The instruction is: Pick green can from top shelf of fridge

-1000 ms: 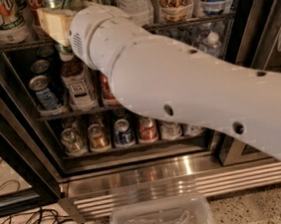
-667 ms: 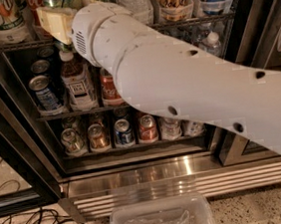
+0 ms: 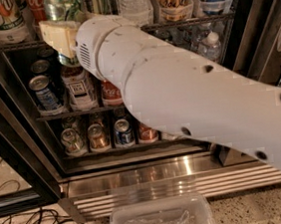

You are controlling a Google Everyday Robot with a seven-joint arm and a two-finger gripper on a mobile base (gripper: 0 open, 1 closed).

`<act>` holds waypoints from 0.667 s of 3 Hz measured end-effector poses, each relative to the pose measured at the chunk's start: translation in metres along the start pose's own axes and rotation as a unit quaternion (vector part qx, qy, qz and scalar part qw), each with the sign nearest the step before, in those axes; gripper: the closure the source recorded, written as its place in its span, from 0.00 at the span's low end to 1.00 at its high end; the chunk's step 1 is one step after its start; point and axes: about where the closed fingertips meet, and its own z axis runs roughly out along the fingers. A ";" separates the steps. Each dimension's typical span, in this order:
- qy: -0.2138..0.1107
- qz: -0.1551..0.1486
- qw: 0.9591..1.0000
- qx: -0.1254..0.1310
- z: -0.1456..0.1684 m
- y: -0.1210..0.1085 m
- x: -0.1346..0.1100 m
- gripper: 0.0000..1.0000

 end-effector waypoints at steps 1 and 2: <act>0.023 0.047 0.999 0.014 -0.041 0.005 0.018 1.00; 0.040 0.090 0.995 0.026 -0.078 0.010 0.034 1.00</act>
Offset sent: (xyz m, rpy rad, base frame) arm -0.1207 -0.0601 -0.0688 0.1685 0.2753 -0.0625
